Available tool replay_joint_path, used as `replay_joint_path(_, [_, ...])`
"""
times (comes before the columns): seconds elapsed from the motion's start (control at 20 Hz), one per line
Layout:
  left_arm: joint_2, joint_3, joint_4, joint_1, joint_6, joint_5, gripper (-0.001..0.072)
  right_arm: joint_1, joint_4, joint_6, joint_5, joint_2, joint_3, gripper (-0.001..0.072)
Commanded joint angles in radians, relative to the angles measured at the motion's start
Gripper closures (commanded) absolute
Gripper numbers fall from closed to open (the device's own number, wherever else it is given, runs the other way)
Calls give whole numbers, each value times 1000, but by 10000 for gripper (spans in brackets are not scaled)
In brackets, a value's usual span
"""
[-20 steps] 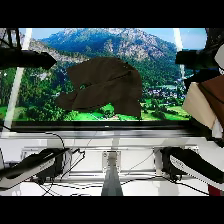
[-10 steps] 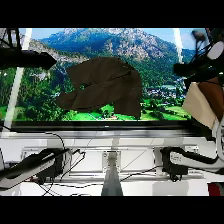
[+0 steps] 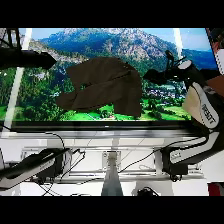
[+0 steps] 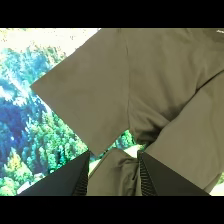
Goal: Fold the clothes and pants, and hang the long-sleeved shirts on hangers.
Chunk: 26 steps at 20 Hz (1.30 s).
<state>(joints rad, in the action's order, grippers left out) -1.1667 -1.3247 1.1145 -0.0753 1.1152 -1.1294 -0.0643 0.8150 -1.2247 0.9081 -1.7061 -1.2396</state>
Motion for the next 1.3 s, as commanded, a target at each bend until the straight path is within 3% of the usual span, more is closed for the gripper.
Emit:
replay_joint_path(0.0, [-12, -1, 1, -1, 0, 3, 383, 46, -55, 6, -47, -86, -50, 121])
replay_joint_path(0.05, [-25, -1, 1, -1, 0, 3, 384, 59, -55, 5, -37, -100, -58, 125])
replay_joint_path(0.1, [-39, -1, 0, -1, 0, 2, 383, 71, -54, 3, -36, -108, -59, 179])
replay_joint_path(0.4, [-54, -1, 0, -1, 0, -5, 384, 90, -47, 6, 24, -109, -85, 666])
replay_joint_path(0.45, [-42, -2, 1, -1, 0, -14, 383, 89, -27, 7, 54, -102, -106, 700])
replay_joint_path(0.6, [30, -2, 68, -2, 0, -24, 384, 82, 105, 6, 115, -29, -188, 701])
replay_joint_path(0.7, [100, -2, 206, -2, 0, -31, 384, 66, 214, 3, 120, 77, -229, 701])
replay_joint_path(0.8, [158, -1, 355, -2, 1, -86, 384, 36, 295, 3, 121, 212, -234, 701])
replay_joint_path(0.9, [175, 1, 403, -2, 12, -186, 384, 4, 394, -43, 136, 332, -234, 701])
replay_joint_path(1.05, [175, 102, 313, -1, 13, -230, 384, -39, 530, -122, 230, 449, -234, 701])
replay_joint_path(1.25, [149, 400, 26, -1, 51, -104, 381, -69, 562, -126, 452, 494, -233, 701])
